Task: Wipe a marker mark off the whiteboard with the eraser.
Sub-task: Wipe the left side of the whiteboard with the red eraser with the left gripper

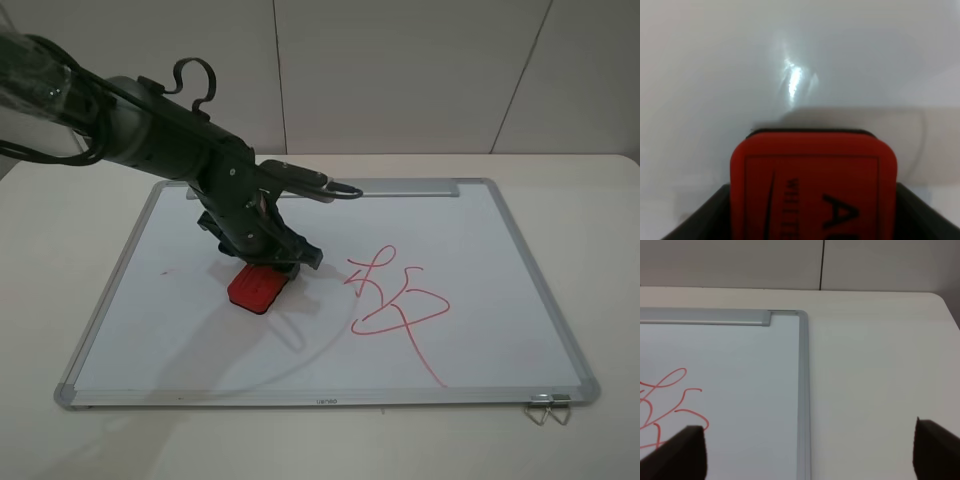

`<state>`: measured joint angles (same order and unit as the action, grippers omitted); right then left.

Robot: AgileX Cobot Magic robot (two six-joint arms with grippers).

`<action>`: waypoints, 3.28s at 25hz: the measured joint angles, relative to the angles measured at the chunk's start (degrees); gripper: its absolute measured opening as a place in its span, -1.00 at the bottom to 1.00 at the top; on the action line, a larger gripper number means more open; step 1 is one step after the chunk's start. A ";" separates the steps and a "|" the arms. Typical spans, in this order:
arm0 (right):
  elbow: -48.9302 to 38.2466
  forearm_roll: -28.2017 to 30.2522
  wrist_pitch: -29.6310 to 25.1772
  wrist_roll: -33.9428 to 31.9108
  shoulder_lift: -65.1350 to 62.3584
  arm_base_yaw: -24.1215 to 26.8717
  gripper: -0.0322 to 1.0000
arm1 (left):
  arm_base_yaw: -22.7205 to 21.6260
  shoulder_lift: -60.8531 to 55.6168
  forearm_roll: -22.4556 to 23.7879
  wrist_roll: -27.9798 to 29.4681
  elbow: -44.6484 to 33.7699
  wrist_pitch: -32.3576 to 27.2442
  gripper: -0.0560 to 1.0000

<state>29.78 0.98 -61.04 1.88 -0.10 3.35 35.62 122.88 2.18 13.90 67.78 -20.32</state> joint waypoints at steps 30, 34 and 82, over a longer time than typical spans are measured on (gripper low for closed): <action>0.00 0.00 0.00 0.00 0.00 0.00 0.43 | -15.05 -1.65 9.53 2.10 0.14 -12.67 0.19; 0.00 0.00 0.00 0.00 0.00 0.00 0.43 | -8.27 -1.46 5.33 2.26 -0.03 -6.82 0.19; 0.00 0.00 0.00 0.00 0.00 0.00 0.43 | -21.71 -16.35 0.21 0.00 -25.01 10.47 0.19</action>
<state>29.78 0.98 -61.04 1.88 -0.10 3.35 13.91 106.53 2.39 13.90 42.77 -9.85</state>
